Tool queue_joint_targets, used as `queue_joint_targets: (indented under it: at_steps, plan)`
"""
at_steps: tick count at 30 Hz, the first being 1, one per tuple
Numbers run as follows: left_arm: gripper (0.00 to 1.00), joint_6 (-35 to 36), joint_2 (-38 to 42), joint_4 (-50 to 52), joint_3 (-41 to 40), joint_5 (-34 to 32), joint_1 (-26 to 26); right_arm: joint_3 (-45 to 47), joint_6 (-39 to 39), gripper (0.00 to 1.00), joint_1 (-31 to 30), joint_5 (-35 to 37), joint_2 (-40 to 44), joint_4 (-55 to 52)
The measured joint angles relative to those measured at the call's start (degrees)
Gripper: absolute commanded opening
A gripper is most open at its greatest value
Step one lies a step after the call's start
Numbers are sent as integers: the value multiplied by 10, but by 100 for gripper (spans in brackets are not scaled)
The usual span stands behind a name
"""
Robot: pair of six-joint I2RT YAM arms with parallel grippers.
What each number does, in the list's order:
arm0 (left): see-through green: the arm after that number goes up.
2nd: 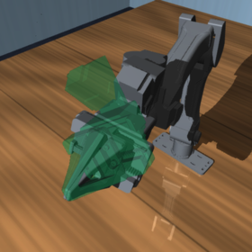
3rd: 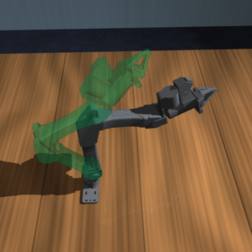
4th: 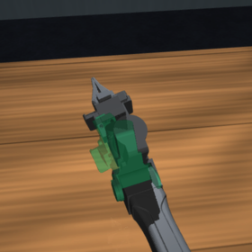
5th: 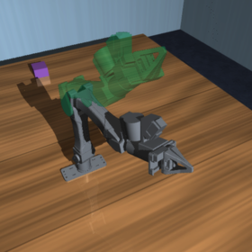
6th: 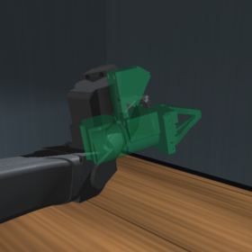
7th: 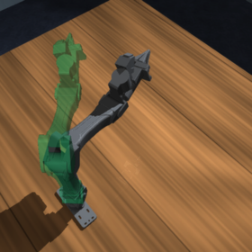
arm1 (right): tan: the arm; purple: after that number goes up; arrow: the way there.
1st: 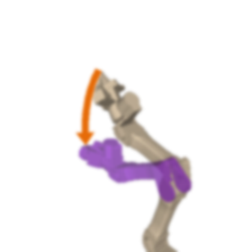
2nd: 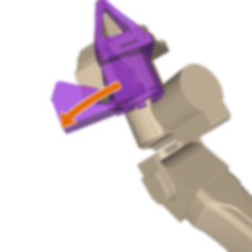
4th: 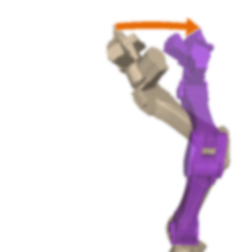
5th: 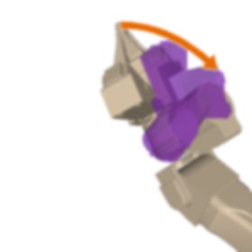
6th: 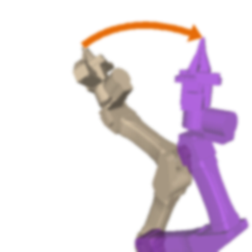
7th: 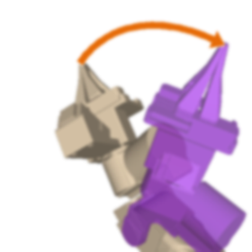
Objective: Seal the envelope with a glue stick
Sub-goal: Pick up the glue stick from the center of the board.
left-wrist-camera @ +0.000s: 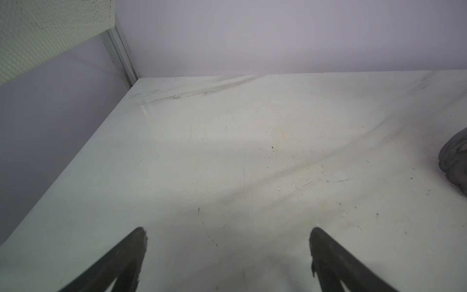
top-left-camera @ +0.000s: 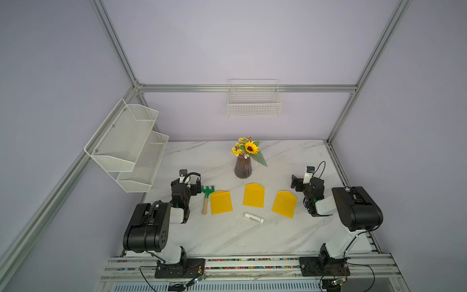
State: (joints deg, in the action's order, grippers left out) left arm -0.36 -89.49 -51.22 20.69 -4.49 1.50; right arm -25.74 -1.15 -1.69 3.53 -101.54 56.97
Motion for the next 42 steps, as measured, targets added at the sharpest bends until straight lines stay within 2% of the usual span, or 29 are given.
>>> queue_joint_targets:
  at_steps: [22,26,30,34,38,42]
  plan:
    - [100,0,0,0,0,-1,0,-3,-7,97,0,31,0,-5]
    - [100,0,16,20,0,-12,0,-22,-14,97,0,51,35,-78]
    - [100,-22,115,151,32,-59,-1,-67,-27,97,0,50,138,-180]
    - [100,-70,217,297,108,-89,-4,-153,-57,90,0,10,226,-300]
    - [100,-127,299,430,161,-86,-8,-225,-89,86,-3,-49,285,-420]
    - [100,-166,353,559,192,-47,-9,-256,-114,82,-26,-96,330,-535]
